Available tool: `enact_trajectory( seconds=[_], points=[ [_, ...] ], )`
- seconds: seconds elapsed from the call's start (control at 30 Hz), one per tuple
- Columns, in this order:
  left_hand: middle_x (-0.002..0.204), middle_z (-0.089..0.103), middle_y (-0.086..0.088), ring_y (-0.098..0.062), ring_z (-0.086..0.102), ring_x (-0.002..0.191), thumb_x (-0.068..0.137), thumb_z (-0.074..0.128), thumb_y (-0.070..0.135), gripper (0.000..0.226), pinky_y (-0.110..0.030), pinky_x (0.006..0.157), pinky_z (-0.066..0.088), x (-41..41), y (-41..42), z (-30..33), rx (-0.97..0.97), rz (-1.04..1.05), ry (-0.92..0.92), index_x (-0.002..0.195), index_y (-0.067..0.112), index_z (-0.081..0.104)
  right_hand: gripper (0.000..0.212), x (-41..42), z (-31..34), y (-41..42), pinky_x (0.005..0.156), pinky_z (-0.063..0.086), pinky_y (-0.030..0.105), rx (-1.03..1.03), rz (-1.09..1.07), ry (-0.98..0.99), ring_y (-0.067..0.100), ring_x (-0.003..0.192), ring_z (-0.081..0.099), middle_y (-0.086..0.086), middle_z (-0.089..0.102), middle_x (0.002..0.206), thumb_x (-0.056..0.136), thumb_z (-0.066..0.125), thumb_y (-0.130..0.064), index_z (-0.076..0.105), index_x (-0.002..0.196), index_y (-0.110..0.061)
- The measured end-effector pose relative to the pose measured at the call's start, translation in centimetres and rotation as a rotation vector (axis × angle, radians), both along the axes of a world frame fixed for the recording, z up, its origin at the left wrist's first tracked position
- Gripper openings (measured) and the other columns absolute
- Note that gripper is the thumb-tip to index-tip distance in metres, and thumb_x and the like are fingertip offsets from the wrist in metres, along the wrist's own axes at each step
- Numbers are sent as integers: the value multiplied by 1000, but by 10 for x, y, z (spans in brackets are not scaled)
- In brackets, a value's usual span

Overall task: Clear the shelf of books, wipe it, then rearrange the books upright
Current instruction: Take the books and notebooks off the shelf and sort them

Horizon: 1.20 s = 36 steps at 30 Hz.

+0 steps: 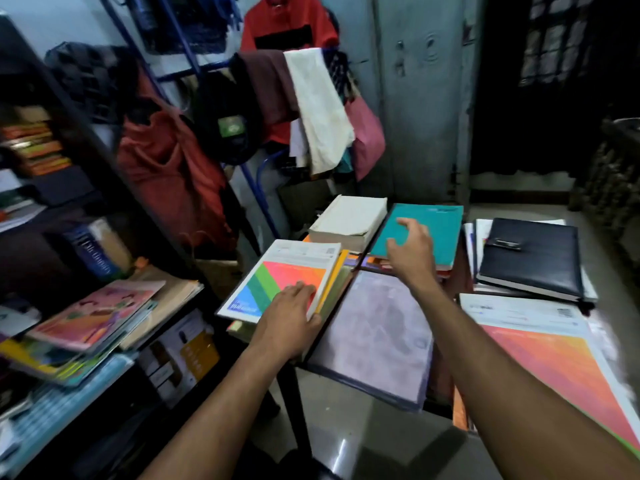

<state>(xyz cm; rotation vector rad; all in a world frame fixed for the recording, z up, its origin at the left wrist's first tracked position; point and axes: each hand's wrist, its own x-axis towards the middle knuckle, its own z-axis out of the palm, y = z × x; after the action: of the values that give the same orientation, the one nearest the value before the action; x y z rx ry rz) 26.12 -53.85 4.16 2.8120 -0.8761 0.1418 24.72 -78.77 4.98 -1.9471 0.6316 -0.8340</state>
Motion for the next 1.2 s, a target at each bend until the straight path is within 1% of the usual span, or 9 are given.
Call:
enact_trajectory(
  seconds=[0.17,0.23,0.43,0.6,0.7,0.8,0.97,1.1,1.2],
  points=[
    [143,55,-10,-28,50,132,84,46,61,74,-41,114,36,-5,42,21,-203,29,50,141,13,53,23,3,23,148,93,51,34,-122,539,-167,14,98,64,-3,68,102,84,65,-10,69,105,-20],
    [132,63,-8,-27,56,124,79,42,54,69,-46,112,38,-3,88,29,-321,108,47,130,13,61,20,3,22,203,86,53,28,-113,689,-194,9,91,66,-6,70,97,84,67,-12,70,101,-22],
    [119,68,-6,-30,61,113,82,48,52,54,-42,99,47,-16,312,21,-302,518,-61,119,19,69,14,10,-16,357,78,53,27,-63,1075,8,10,81,66,-1,70,89,89,71,-10,66,102,-15],
    [132,61,4,-23,54,126,77,36,74,73,-49,112,31,-80,432,-1,-191,835,-180,127,28,65,26,2,-43,457,85,52,31,-183,1325,202,15,89,66,-2,68,95,89,74,-21,61,112,-20],
    [156,38,15,-13,26,148,76,34,86,84,-57,119,8,-106,473,-20,-168,1002,-61,143,37,48,29,-2,-42,494,78,47,27,-222,1371,235,12,89,65,-3,69,99,90,72,-25,59,116,-23],
    [166,22,10,-13,7,154,72,12,90,96,-52,123,-3,-116,496,-35,-247,1043,-10,149,40,40,30,-3,-38,516,75,46,28,-242,1390,227,12,90,65,-3,69,98,91,69,-26,58,118,-23],
    [168,12,11,-12,0,154,77,0,83,91,-45,122,-12,-109,496,-44,-205,1042,-33,154,44,29,35,1,-31,533,87,50,37,-485,1338,231,23,102,63,4,67,108,91,65,-34,62,122,-21],
    [161,30,14,-13,18,150,87,22,80,71,-43,121,4,-101,505,-33,-193,1032,-19,147,47,40,19,22,-14,547,87,45,41,-775,1254,107,28,103,56,3,66,99,91,59,-39,65,95,-21],
    [136,54,10,-21,49,127,94,40,62,47,-42,105,30,-87,518,-15,-251,1081,-146,130,37,56,27,49,-8,561,88,42,41,-829,1256,-24,25,103,47,2,53,108,91,58,-40,59,108,-19]
  ],
)
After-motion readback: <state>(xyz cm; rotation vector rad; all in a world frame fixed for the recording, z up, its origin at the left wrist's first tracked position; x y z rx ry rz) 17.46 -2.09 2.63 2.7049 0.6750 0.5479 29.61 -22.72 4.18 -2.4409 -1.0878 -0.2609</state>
